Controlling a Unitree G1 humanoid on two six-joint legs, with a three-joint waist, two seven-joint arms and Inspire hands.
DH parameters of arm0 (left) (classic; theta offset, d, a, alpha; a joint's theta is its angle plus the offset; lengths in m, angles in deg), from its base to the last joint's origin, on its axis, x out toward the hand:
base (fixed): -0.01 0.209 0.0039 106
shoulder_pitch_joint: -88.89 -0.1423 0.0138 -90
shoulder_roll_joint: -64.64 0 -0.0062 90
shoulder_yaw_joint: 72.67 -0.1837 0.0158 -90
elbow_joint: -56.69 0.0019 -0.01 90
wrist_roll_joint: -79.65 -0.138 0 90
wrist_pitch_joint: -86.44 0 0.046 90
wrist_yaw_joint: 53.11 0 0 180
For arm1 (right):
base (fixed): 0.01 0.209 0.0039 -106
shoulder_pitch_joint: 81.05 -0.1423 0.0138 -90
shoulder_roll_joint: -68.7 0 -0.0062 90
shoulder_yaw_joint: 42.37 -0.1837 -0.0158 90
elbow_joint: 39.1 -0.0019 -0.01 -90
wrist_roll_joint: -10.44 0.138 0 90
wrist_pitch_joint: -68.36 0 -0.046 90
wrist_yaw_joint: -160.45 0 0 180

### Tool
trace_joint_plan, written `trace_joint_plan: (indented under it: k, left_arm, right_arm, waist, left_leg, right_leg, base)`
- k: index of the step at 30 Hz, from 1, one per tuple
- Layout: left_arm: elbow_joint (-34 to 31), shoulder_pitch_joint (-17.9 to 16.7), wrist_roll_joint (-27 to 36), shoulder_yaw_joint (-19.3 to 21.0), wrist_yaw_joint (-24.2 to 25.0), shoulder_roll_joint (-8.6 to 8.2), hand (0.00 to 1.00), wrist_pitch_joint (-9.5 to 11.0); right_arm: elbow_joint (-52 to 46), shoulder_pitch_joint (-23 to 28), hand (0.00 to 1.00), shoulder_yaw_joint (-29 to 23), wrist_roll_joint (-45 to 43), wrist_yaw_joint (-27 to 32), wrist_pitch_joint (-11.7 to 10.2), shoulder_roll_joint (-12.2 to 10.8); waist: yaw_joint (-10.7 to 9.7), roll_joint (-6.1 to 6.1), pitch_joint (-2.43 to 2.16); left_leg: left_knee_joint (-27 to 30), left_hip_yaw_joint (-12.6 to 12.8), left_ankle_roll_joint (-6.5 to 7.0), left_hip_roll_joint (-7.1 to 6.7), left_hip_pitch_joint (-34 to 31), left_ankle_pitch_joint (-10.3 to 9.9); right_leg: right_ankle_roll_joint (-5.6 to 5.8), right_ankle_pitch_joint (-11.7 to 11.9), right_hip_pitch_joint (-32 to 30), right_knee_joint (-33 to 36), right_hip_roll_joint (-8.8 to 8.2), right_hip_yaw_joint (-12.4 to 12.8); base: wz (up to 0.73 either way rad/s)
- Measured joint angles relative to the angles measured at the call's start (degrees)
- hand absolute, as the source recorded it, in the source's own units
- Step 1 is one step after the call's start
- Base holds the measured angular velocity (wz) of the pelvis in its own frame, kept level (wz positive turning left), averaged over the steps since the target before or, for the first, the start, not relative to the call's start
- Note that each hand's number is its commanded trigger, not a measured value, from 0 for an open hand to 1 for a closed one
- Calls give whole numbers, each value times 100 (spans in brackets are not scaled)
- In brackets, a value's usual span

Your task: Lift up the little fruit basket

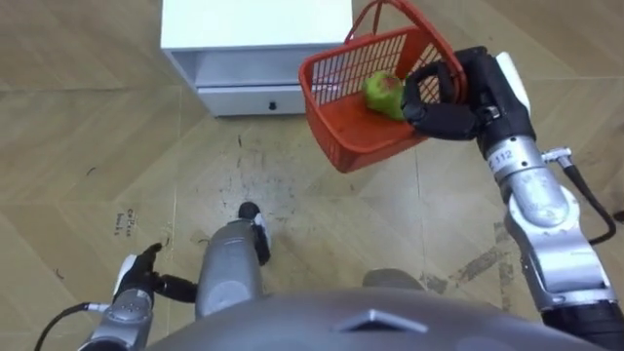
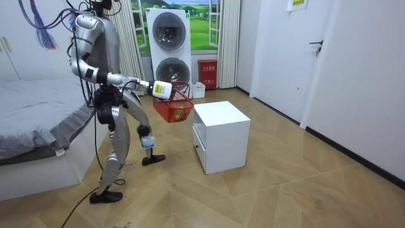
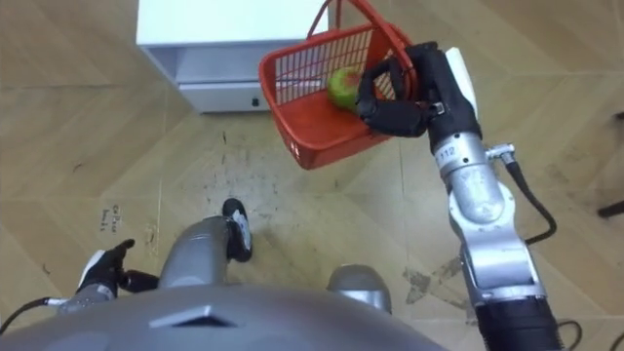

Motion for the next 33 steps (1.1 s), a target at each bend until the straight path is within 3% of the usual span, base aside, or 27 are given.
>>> trace_joint_plan:
  k: [4, 11, 16, 19, 20, 21, 22, 23, 24, 25, 26, 27, 28, 30, 31, 33]
  left_arm:
    - [-12, -70, -63, 104, 119, -13, 0, -1]
    - [-9, -182, -264, 198, 157, -42, 0, -16]
    - [-9, -128, -359, 207, 163, -81, 0, -46]
    - [-6, -12, -354, 213, 165, -85, 0, -56]
    - [-6, 43, -354, 243, 165, -88, 0, -54]
    - [-6, 140, -352, 262, 165, -87, 0, -55]
    - [-3, 187, -334, 276, 162, -86, 0, -55]
    - [-15, 260, -327, 356, 152, -96, 0, -56]
    - [-23, 312, -326, 376, 122, -93, 0, -84]
    - [-47, 316, -326, 374, 114, -95, 0, -113]
    - [-79, 316, -326, 368, 103, -101, 0, -139]
    - [-98, 339, -330, 367, 85, -100, 0, -159]
    - [-97, 367, -333, 363, 77, -106, 0, -168]
    - [-96, 450, -342, 295, 51, -128, 0, -150]
    - [-97, 458, -340, 295, 38, -131, 0, -135]
    - [-95, 437, -333, 295, 39, -146, 0, -93]
  right_arm:
    - [-34, 3, 100, -53, -2, -59, 6, -6]
    - [-961, 15, 100, -107, 137, -200, -3, -2]
    - [-1079, 0, 100, -161, 164, -366, -6, -23]
    - [-1073, -154, 100, -156, 165, -377, -5, -20]
    - [-1070, -240, 100, -154, 164, -357, -6, -23]
    - [-1070, -290, 100, -165, 159, -295, -20, -29]
    - [-1069, -304, 100, -169, 159, -266, -20, -41]
    - [-1062, -351, 100, -163, 161, -262, -21, -55]
    - [-1045, -354, 100, -159, 150, -246, -53, -77]
    - [-1044, -347, 100, -150, 121, -225, -54, -81]
    - [-1039, -340, 100, -142, 29, -205, -61, -105]
    - [-1037, -357, 100, -145, -33, -203, -71, -164]
    - [-1037, -373, 100, -146, -36, -204, -79, -168]
    - [-1036, -369, 100, -131, -97, -159, -80, -202]
    - [-1038, -369, 100, -118, -110, -161, -78, -243]
    - [-1037, -335, 100, -89, -116, -152, -66, -327]
  waist:
    - [14, -57, 6]
    - [91, -73, 11]
    - [270, -100, -10]
    - [338, -95, -12]
    - [332, -91, -15]
    - [292, -105, -11]
    - [289, -113, -6]
    - [298, -112, -8]
    - [281, -98, -11]
    - [281, -81, -5]
    - [288, -31, 0]
    - [321, 15, -7]
    - [323, 52, 14]
    - [338, 183, 60]
    - [352, 201, 60]
    - [289, 256, 67]
  left_leg:
    - [-73, 76, 9, -3, 127, 4]
    - [-100, 193, 47, -7, 371, -78]
    - [102, 382, 156, -140, 427, -359]
    - [374, 548, 295, -332, 426, -718]
    - [390, 579, 380, -479, 460, -815]
    - [407, 585, 479, -633, 528, -919]
    - [400, 587, 521, -678, 577, -978]
    - [377, 572, 605, -823, 687, -1117]
    - [327, 509, 687, -947, 884, -1236]
    - [289, 461, 728, -1012, 1001, -1285]
    - [166, 397, 800, -1063, 1258, -1394]
    - [40, 325, 851, -1086, 1453, -1455]
    - [-13, 283, 873, -1086, 1539, -1478]
    - [-274, 29, 894, -1090, 1859, -1494]
    - [-357, -3, 894, -1084, 1935, -1494]
    - [-588, -219, 893, -1088, 2205, -1494]
  right_leg:
    - [21, 66, 107, -129, -26, 49]
    - [56, 159, 473, -480, -75, 31]
    - [183, 173, 662, -671, -353, 70]
    - [361, 241, 694, -464, -631, 177]
    - [459, 306, 609, -92, -759, 274]
    - [501, 430, 414, 428, -907, 305]
    - [491, 539, 312, 698, -986, 316]
    - [383, 924, 59, 1402, -1107, 393]
    - [225, 1524, -151, 2025, -1186, 493]
    - [138, 1900, -228, 2276, -1206, 553]
    - [70, 2616, -368, 2616, -1215, 637]
    - [96, 2567, -566, 2916, -1121, 701]
    - [128, 2368, -694, 3071, -1015, 738]
    - [181, 1729, -1240, 3188, -605, 627]
    - [174, 1620, -1379, 3097, -511, 593]
    - [128, 1404, -1636, 2087, -146, 558]
  base:
    - [-10]
    - [-3]
    - [-6]
    - [-2]
    - [28]
    - [36]
    - [38]
    - [38]
    - [37]
    - [30]
    - [13]
    - [8]
    - [27]
    - [36]
    - [27]
    - [46]
